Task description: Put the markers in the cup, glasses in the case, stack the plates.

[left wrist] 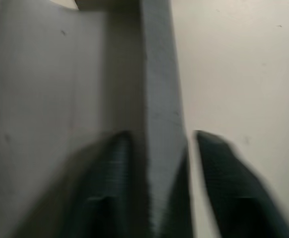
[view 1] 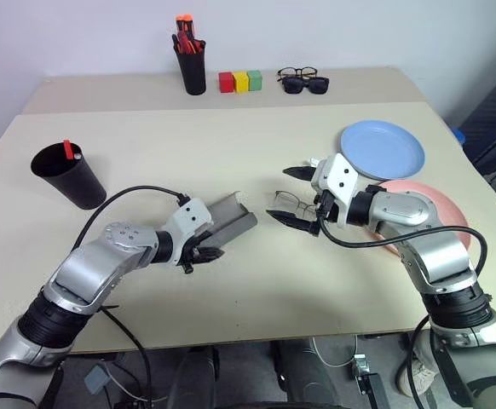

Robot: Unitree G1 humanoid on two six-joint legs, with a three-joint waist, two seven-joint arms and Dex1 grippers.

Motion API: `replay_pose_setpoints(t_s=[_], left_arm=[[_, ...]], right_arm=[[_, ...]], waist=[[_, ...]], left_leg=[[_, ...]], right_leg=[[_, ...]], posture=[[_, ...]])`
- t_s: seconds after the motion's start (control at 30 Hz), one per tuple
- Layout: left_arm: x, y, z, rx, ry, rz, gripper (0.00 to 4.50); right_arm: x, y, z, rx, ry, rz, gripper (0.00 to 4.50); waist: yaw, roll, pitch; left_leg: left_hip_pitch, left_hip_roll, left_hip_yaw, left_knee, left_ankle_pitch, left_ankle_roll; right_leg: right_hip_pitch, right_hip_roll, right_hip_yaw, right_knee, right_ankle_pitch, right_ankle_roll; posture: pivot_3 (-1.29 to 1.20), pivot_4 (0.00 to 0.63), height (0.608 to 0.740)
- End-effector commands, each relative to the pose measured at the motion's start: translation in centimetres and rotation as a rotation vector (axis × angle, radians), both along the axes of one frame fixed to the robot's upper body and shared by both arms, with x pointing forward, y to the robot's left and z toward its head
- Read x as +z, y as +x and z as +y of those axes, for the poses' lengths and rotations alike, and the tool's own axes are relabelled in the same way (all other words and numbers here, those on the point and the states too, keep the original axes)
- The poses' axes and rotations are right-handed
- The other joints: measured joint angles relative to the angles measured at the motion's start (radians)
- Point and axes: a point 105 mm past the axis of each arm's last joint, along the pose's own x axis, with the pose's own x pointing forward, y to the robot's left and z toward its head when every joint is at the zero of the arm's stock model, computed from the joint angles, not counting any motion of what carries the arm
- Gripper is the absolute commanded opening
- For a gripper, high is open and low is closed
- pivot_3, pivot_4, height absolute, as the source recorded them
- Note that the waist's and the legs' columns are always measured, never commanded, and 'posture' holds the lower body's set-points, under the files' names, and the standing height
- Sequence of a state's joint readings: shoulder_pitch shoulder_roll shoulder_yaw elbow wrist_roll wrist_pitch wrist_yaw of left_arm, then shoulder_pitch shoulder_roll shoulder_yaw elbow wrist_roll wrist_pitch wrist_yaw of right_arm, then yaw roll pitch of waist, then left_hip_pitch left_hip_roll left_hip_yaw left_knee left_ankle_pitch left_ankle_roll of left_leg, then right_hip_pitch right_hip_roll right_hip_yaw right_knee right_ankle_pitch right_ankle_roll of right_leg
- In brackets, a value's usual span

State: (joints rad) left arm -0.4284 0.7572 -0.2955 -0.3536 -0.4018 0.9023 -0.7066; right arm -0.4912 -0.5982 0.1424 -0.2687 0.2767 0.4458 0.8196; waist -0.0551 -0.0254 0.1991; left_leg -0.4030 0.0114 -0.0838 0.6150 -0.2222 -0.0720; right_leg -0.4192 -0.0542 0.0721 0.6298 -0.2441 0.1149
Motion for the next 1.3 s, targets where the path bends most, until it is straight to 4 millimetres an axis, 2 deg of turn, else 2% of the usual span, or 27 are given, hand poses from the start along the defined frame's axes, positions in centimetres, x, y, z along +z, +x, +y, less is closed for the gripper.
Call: replay_pose_setpoints(t_s=[0.03,0.23,0.43,0.53,0.67,0.83,1.0,1.1,1.3], left_arm=[[1.5,0.1,-0.7,-0.114,0.012,-0.142,0.05],[2.1,0.4,-0.6,-0.282,0.099,-0.272,0.05],[1.7,-0.9,-0.4,-0.475,0.138,-0.213,0.05],[1.9,-0.4,-0.4,-0.500,0.145,-0.227,0.98],[2.4,1.0,0.3,-0.434,0.154,-0.275,2.90],[4.4,1.0,0.9,-0.334,0.014,-0.285,2.90],[4.9,0.0,2.3,-0.196,-0.107,-0.273,2.90],[5.0,-0.8,3.0,-0.129,-0.153,-0.266,2.96],[4.8,-1.3,4.2,-0.015,-0.175,-0.277,2.96]], right_arm=[[1.0,-0.5,0.2,0.011,0.005,-0.053,4.50],[0.8,0.2,-0.7,-0.020,-0.031,-0.058,4.50],[0.2,1.2,-2.5,-0.089,-0.117,-0.036,4.50],[-1.2,1.5,-3.5,-0.120,-0.189,0.009,4.50],[-2.4,2.1,-4.1,-0.176,-0.225,0.055,4.50],[-3.0,3.4,-4.3,-0.262,-0.217,0.075,4.50],[-3.9,4.9,-5.1,-0.348,-0.236,0.112,4.50],[-4.4,5.4,-5.6,-0.381,-0.249,0.138,3.70],[-4.6,5.2,-5.6,-0.368,-0.277,0.161,0.71]], waist=[[0.005,0.000,0.000],[0.013,0.000,0.000],[0.013,0.000,0.000],[0.013,0.000,0.000],[0.009,0.000,0.000],[0.009,0.000,0.000],[0.010,0.000,0.000],[0.011,0.000,0.000],[0.011,0.000,0.000]], left_leg=[[0.000,0.000,0.000,0.000,0.000,0.000],[-0.003,0.000,0.000,0.001,0.000,0.000],[-0.004,0.000,0.000,0.001,0.000,0.000],[-0.004,0.000,0.000,0.001,0.000,0.000],[-0.004,0.000,0.001,0.001,0.000,0.000],[-0.004,0.000,0.000,0.001,0.000,0.000],[-0.004,0.000,0.000,0.001,0.000,0.000],[-0.004,0.001,0.000,0.002,0.000,0.000],[-0.004,0.001,0.000,0.003,0.000,0.000]], right_leg=[[0.000,0.000,0.000,0.000,0.000,0.000],[-0.003,0.000,0.000,0.000,0.000,0.000],[-0.004,0.000,0.000,0.000,0.000,0.000],[-0.005,0.000,0.000,0.000,0.000,0.000],[-0.005,0.000,0.000,0.001,0.002,0.003],[-0.005,0.000,0.000,0.001,0.002,0.003],[-0.005,0.000,0.000,0.001,0.002,0.003],[-0.005,0.000,0.000,0.002,0.002,0.003],[-0.005,0.000,0.000,0.002,0.002,0.003]], posture=[[0.00,0.150,0.740],[0.00,0.150,0.740],[0.00,0.150,0.740],[0.00,0.150,0.740],[0.00,0.150,0.740],[0.00,0.150,0.740],[0.00,0.150,0.740],[0.00,0.150,0.740],[0.00,0.150,0.740]])
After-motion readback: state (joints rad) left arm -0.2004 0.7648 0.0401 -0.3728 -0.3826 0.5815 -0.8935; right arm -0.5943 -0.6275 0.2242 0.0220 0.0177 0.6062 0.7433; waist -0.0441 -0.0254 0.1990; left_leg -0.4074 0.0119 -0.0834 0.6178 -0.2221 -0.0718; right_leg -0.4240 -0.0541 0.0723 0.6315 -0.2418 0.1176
